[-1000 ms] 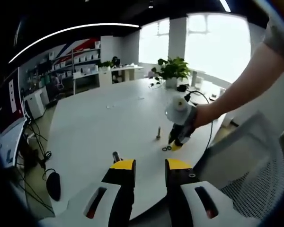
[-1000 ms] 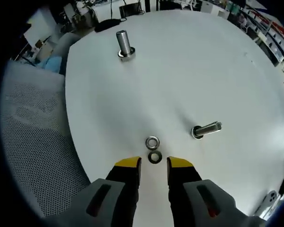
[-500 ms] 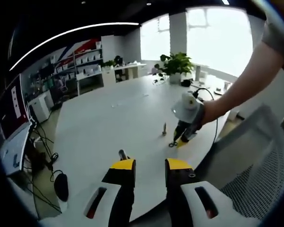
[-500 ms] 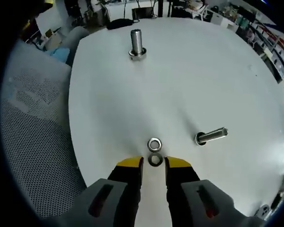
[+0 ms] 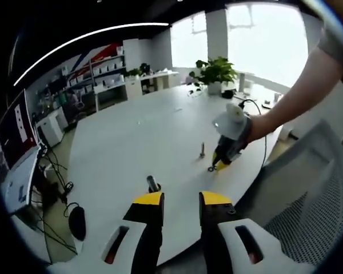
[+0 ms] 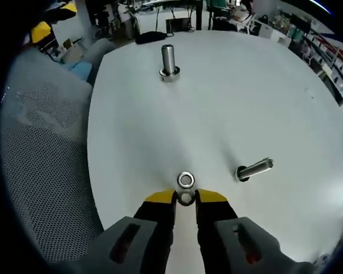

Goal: Place the washer onto the threaded stud by aligning its center hole with the stud, sliding it down to the base, and recovering from edge contact or off-axis alignment until the washer reaches the visible bottom stop.

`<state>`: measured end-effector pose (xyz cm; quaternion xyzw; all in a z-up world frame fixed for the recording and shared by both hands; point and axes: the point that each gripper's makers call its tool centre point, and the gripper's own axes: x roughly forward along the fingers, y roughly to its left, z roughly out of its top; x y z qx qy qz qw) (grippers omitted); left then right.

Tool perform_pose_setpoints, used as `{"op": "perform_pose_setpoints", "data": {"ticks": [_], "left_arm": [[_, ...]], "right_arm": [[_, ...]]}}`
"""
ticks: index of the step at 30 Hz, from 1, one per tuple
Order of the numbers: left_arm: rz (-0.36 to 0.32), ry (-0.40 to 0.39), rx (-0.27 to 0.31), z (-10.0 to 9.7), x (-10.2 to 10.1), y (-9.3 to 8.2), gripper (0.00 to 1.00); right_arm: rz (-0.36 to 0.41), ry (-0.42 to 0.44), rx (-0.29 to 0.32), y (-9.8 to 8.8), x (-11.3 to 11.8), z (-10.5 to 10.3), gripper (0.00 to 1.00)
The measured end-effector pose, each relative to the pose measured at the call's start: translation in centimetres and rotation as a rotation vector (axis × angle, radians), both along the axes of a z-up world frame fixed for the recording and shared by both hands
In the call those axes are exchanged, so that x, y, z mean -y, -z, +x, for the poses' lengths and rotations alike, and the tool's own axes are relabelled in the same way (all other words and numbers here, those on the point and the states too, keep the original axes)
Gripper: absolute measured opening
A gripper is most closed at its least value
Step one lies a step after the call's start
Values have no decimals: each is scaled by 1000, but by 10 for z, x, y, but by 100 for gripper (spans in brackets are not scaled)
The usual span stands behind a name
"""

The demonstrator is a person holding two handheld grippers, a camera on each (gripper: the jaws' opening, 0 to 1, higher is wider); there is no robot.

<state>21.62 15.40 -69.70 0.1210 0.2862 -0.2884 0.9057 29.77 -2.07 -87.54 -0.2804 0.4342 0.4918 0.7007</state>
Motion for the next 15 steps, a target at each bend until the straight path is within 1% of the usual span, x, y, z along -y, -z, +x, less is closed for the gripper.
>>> {"op": "perform_pose_setpoints", "data": {"ticks": [2,4,5,8,9,10,11,12,13,15], "left_arm": [[8,9,4,-1,1,0,22],[7,15,5,-1,2,-1,22],[8,15,2,-1,2,0,22],[-1,5,4,0,0,-1,22],[-3,4,2,0,0,-1,22],[-5,5,-5,0,0,0,22],[-5,9,-13,-1,1,2,22],[-2,16,-19,-2,2,3,22],[1,18,-20,-2,2,3,22],[6,23,-16,-2,3,4,22]], "right_arm": [[11,-11,-9,0,-1,-3,22],[2,-48,3,0,-1,-3,22],[3,-43,2,0,-1,-2,21],[29,17,-30,0,-4,4,21],[25,17,-28,0,-5,5,20],[13,4,-21,1,-6,6,18],[-25,-34,2,1,-3,8,16],[-35,-67,8,2,-4,8,15],[-27,-65,0,2,-5,6,15],[-27,-96,3,1,-3,3,17]]}}
